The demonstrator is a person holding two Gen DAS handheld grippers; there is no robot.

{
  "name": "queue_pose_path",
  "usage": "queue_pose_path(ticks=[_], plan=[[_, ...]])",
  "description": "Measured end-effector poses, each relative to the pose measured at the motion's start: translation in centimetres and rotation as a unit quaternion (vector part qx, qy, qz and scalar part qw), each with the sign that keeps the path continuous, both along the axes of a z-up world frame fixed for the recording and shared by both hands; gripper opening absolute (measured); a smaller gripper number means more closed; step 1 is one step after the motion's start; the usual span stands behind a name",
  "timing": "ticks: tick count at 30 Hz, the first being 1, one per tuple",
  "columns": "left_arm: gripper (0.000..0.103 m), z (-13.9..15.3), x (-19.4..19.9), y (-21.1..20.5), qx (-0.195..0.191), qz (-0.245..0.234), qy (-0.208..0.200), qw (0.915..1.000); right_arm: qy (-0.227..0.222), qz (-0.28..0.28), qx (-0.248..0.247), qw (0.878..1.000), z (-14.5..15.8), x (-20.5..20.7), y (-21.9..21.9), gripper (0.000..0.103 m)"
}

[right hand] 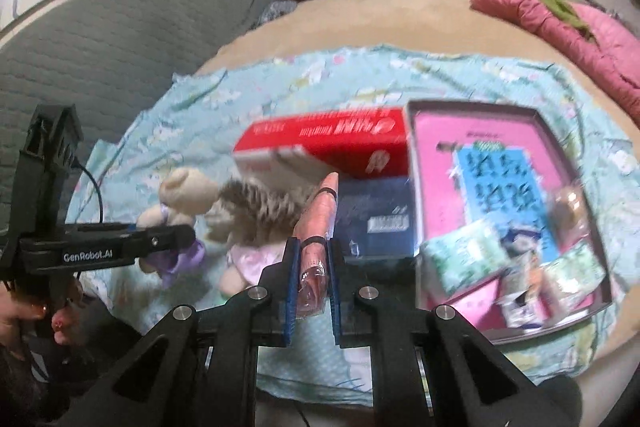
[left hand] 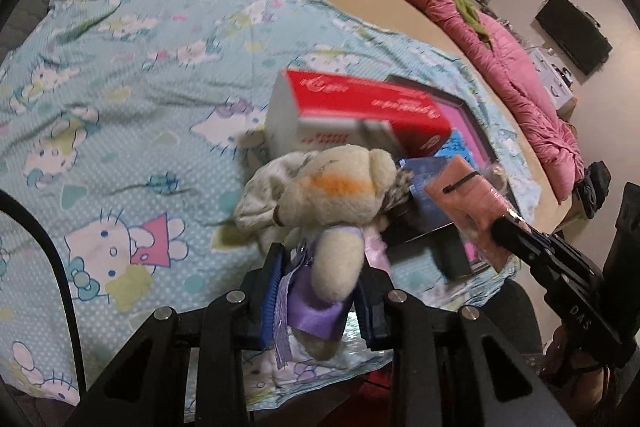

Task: Organize soft objects
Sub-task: 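Carry the teddy bear in the left tool while the right tool carries the pink tube over the tray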

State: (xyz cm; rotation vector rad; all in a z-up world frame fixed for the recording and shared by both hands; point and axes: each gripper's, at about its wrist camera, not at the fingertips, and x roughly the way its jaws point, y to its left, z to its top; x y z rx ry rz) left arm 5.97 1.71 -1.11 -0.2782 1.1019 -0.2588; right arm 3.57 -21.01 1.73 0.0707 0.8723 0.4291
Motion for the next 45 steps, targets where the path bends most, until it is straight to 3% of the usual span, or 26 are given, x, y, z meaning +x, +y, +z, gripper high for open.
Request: queue_pose_path(ticks=[9,21,45], plan=[[0.032,2.6,0.6,-1.7,0.005,-0.013,-0.028,0.9995,-0.023,-0.036,0.019,0.999,1.5,0.5,-3.0,0.013],[0.032,4.4,2.9,-7.0,0.021,-0.052,-0.046,0.9974,-0.036,-0.082,0.046,0.995,1.9,1.3,-6.7,0.013],[0.032,3.7,5.0,-17.2,0.057,-0.144,-0.037,0.9872,-0.041,-0.198,0.08,0.976,0.6,1.3,-15.7,0.013]])
